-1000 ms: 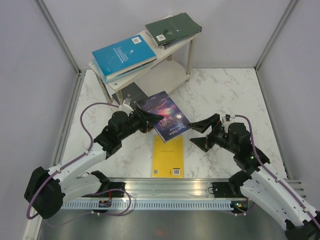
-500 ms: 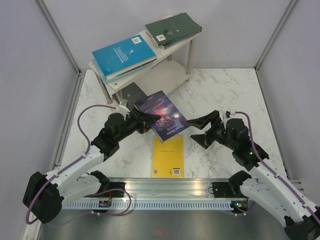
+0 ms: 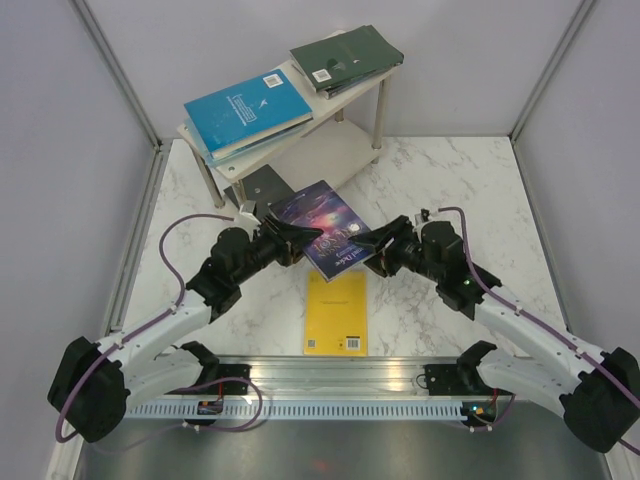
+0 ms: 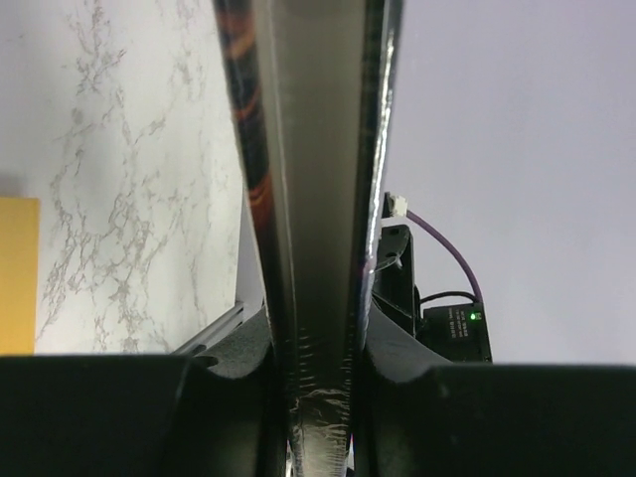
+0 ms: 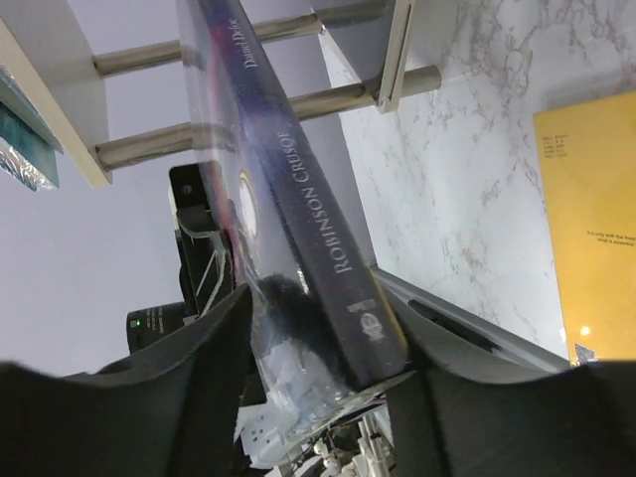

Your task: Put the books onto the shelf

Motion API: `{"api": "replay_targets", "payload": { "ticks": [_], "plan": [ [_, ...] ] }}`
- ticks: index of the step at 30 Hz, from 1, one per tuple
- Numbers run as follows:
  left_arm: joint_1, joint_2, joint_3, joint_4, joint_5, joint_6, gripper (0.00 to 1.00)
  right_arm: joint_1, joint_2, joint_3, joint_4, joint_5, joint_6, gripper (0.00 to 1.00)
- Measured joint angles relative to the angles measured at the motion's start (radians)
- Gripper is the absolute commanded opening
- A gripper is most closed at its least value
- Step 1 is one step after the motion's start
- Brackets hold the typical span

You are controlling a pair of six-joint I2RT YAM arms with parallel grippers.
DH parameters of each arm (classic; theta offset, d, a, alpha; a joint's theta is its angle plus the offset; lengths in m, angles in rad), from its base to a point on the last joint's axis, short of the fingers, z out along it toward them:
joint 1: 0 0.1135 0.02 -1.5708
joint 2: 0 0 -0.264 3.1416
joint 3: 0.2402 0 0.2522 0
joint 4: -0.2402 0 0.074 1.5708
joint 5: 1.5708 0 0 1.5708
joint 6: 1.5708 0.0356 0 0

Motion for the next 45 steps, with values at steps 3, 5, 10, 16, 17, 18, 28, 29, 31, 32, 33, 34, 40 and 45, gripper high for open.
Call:
{"api": "replay_targets", "payload": {
  "ticks": [3,5,10,16,17,18,28,29,31,32,33,34,40,45],
  "plan": [
    [0.003,0.001,-0.003,0.024,-0.010,-0.020,0.02,0.004,0.025,0.008,0.044,0.009,0.015,0.43],
    [0.006,0.001,-0.009,0.041,-0.026,-0.042,0.02,0.002,0.038,0.017,0.073,0.018,0.032,0.32],
    [0.014,-0.009,-0.022,0.082,-0.064,-0.124,0.02,0.000,0.071,0.045,0.163,0.027,0.061,0.05],
    [0.024,-0.011,-0.024,0.089,-0.088,-0.129,0.20,-0.002,0.122,0.046,0.243,0.027,0.065,0.00],
    [0.026,-0.010,-0.025,0.088,-0.089,-0.129,0.34,-0.002,0.128,0.046,0.251,0.027,0.065,0.00],
    [0.027,-0.009,-0.025,0.088,-0.089,-0.129,0.41,-0.002,0.131,0.046,0.257,0.027,0.066,0.00],
    [0.000,-0.048,-0.027,0.028,0.036,-0.076,0.86,-0.060,0.137,0.038,0.246,0.015,0.056,0.00],
    [0.000,-0.058,-0.027,0.016,0.044,-0.068,0.88,-0.075,0.137,0.035,0.246,0.013,0.055,0.00],
    [0.000,-0.089,-0.027,-0.023,0.055,-0.049,1.00,-0.100,0.138,0.031,0.241,0.011,0.053,0.00],
    [0.000,-0.106,-0.028,-0.047,0.059,-0.038,1.00,-0.113,0.142,0.031,0.240,0.010,0.050,0.00],
    [0.000,-0.129,-0.028,-0.074,0.064,-0.028,1.00,-0.122,0.149,0.032,0.241,0.010,0.048,0.00],
    [0.000,-0.155,-0.028,-0.103,0.069,-0.015,1.00,-0.129,0.156,0.033,0.242,0.010,0.044,0.00],
    [0.000,-0.396,-0.025,-0.388,0.045,0.077,1.00,-0.134,0.316,0.100,0.246,-0.010,0.006,0.00],
    [0.001,-0.592,0.041,-0.719,-0.042,0.160,1.00,-0.131,0.499,0.212,0.285,-0.027,-0.026,0.00]
  ]
}}
